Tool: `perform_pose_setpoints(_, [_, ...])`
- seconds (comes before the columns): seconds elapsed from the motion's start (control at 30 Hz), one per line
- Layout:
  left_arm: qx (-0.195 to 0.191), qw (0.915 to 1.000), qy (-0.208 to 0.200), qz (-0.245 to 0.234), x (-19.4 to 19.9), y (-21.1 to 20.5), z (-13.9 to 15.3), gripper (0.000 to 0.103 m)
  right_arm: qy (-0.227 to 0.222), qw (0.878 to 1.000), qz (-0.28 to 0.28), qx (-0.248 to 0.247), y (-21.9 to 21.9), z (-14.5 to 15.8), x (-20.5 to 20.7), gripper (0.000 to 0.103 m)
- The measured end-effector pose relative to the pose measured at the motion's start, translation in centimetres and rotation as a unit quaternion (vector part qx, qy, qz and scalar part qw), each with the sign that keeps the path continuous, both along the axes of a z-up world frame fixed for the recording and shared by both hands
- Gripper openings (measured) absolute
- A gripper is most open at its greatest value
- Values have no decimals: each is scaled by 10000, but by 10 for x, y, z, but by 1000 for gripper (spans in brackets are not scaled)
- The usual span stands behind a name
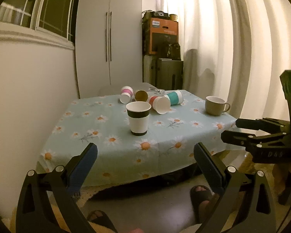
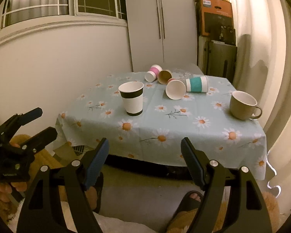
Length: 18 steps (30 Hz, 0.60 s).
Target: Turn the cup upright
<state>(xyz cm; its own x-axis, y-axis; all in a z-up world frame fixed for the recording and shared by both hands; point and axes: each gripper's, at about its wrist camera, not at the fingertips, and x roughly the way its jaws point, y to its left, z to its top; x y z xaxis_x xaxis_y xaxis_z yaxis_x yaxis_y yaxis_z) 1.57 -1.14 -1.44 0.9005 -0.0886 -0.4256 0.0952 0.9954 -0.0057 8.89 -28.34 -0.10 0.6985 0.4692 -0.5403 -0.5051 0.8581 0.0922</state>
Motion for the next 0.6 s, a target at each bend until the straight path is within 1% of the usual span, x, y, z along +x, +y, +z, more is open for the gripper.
perform_pose_setpoints(0.07, [-10, 10000, -25, 79, -4, 2, 1, 97, 3, 10000, -32, 33, -3, 0, -4, 79])
perform_pose_setpoints(0.13, [-148, 9998, -5, 102, -4, 7, 1, 97, 27, 9999, -73, 65, -5, 0, -5, 79])
perform_pose_setpoints(0.23, [-208, 9997, 21, 120, -3, 10, 0, 97, 37, 9999, -96, 76, -6, 0, -4, 79])
perform_pose_setpoints(0.5, [-19, 10000, 26, -17, -7, 0, -2, 97, -11, 10000, -54, -73, 0, -3, -8, 80])
perform_pose_setpoints(0.6, [5, 10000, 23, -23, -7, -1, -3, 97, 7, 9999, -68, -83, 0, -3, -7, 82])
